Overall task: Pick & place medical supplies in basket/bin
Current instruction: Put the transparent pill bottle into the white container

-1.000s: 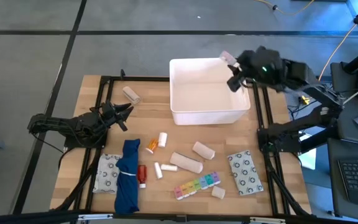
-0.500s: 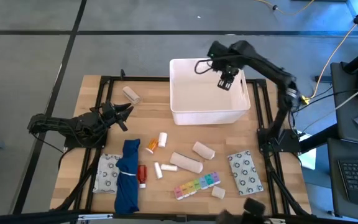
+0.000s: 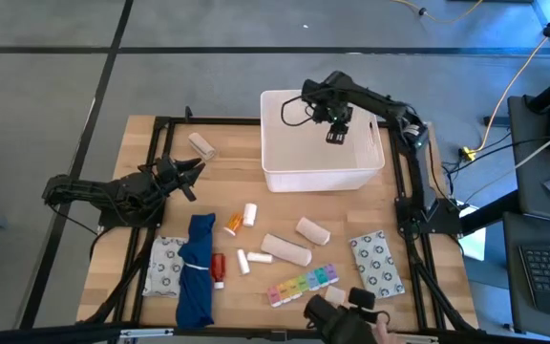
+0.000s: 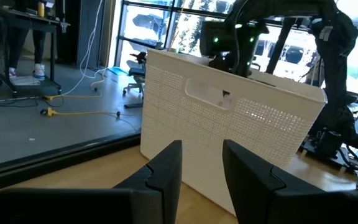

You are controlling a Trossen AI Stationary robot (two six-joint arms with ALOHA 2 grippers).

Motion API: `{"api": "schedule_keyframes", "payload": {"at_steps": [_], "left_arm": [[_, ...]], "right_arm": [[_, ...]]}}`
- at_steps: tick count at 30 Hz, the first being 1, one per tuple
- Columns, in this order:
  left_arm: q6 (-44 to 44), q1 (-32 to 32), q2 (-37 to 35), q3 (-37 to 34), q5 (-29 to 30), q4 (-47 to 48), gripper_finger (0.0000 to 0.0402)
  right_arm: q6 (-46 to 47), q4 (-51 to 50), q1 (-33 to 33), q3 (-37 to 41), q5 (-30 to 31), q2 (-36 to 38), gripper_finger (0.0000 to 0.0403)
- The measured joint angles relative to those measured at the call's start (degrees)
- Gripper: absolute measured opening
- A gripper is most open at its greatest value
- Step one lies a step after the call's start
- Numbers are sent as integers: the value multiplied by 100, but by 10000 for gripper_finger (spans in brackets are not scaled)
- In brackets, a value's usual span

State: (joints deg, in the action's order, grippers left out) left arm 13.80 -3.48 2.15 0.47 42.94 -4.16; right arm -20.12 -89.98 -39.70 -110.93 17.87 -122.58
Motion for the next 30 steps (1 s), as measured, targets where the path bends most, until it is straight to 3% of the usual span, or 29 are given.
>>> {"api": "schedule_keyframes", "payload": {"at_steps": [12,30], "left_arm": [[0,2,0,0,4,2,111],[0,0,0,0,7,4,111]], "right_arm": [[36,-21,11,2,-6,-559,142],[147,82,7,7,-2,-591,169]]}}
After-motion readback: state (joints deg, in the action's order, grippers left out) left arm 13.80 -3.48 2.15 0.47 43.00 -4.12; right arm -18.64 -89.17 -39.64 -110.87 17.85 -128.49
